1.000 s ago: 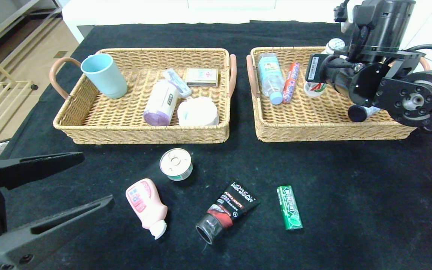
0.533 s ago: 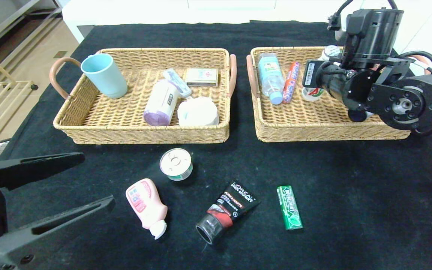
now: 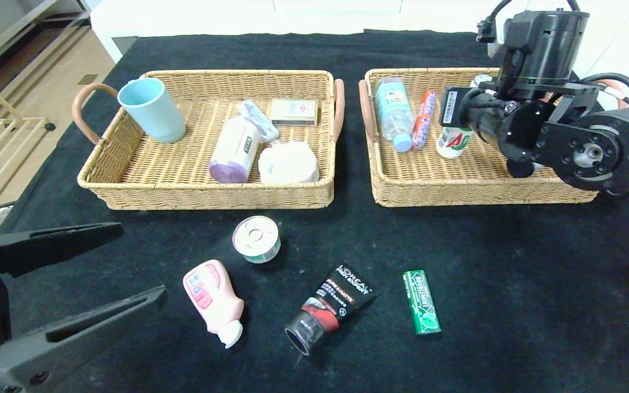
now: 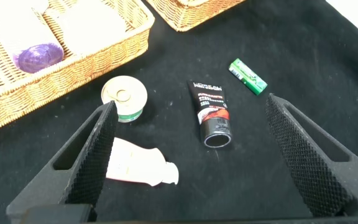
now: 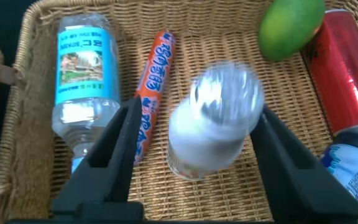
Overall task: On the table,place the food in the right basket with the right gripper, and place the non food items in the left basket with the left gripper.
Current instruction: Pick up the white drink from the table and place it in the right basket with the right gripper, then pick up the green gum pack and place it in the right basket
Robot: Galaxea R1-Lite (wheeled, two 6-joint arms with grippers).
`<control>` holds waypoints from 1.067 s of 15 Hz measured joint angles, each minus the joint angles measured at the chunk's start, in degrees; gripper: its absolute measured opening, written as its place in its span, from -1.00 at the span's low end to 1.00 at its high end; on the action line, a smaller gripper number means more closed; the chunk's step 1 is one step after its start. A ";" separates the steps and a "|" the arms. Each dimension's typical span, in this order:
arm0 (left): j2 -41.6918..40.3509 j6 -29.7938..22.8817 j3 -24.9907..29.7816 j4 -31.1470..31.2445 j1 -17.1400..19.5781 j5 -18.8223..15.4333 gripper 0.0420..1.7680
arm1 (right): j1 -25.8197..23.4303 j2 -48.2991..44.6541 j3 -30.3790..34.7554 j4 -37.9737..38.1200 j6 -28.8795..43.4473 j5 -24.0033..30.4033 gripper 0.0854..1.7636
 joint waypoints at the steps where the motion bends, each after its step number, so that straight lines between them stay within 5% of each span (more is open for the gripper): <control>1: 0.00 0.00 -0.05 0.00 0.00 0.00 0.94 | 0.13 -0.22 0.30 -0.06 0.09 0.00 0.44; 9: 0.00 0.05 -0.13 -0.02 0.00 0.00 0.94 | 4.91 -8.00 10.28 0.41 0.15 -0.06 0.76; 16: 0.00 0.32 0.02 0.05 0.00 0.28 0.94 | 12.68 -20.75 21.77 11.85 0.54 -0.69 0.86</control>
